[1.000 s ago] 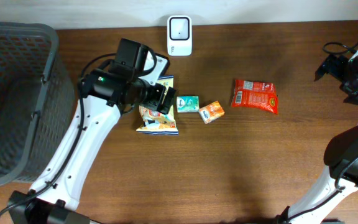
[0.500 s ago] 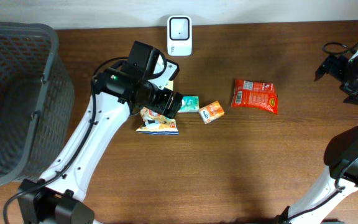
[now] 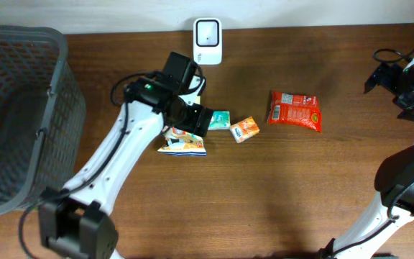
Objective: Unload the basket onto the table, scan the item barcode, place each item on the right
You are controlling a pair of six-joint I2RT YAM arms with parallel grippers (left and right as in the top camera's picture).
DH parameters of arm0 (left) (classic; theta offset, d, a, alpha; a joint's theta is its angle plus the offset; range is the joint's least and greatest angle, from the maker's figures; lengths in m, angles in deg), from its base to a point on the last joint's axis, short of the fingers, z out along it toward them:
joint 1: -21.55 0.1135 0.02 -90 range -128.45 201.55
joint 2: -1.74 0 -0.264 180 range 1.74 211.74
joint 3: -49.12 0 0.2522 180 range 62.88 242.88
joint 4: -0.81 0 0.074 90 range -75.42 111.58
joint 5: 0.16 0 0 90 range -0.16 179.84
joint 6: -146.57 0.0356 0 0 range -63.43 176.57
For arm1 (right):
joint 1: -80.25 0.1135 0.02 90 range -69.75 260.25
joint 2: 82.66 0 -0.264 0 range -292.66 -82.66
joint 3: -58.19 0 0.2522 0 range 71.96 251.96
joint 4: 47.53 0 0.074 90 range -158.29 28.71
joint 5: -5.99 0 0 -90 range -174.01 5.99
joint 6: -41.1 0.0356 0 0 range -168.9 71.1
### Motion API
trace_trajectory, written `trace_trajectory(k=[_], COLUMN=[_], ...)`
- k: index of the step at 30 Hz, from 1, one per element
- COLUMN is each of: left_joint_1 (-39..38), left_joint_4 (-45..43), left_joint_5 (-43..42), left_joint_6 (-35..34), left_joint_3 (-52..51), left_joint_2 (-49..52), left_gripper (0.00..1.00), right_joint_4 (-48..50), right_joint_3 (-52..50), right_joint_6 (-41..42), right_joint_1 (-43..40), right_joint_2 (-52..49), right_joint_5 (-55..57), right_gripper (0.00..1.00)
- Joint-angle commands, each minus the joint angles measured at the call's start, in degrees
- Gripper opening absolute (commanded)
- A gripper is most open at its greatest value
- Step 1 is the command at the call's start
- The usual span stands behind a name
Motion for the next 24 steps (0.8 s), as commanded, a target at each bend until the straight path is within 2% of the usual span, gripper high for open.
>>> trace_trajectory(k=[1, 3, 8, 12, 17, 20, 23, 24], left_joint_1=[0.09, 0.26, 4.5, 9.81, 10.08, 9.44, 9.46, 9.46], left_joint_4=[1.49, 2.51, 2.51, 2.51, 2.45, 1.88, 0.24, -0.15], left_joint_5=[6.27, 11.34, 11.82, 0.68, -4.31, -4.28, -4.26, -4.24], left_joint_6=[-4.98, -9.79, -15.32, -15.21, -15.23, -15.23, -15.21, -15.19], left_joint_3=[0.94, 0.94, 0.94, 0.94, 0.94, 0.94, 0.94, 0.94], left_joint_2=[4.96, 7.23, 8.57, 9.77, 13.62, 16.15, 18.29, 18.97], left_gripper=[0.99, 0.99, 0.99, 0.99, 0.98, 0.93, 0.78, 0.79], right_joint_4=[-0.17, -0.17, -0.15, -0.17, -0.17, -0.17, -0.17, -0.17], right_joint_3=[0.07, 0.07, 0.07, 0.07, 0.04, 0.07, 0.07, 0.07], right_joint_6=[0.46, 0.46, 0.46, 0.46, 0.46, 0.46, 0.46, 0.46], right_joint_1=[0.04, 0.04, 0.04, 0.04, 0.04, 0.04, 0.04, 0.04], right_joint_2=[0.24, 0.24, 0.24, 0.24, 0.24, 0.24, 0.24, 0.24], right_joint_5=[-0.35, -0.35, -0.35, -0.35, -0.35, -0.35, -0.35, -0.35], right_gripper=[0.98, 0.98, 0.98, 0.98, 0.98, 0.99, 0.98, 0.99])
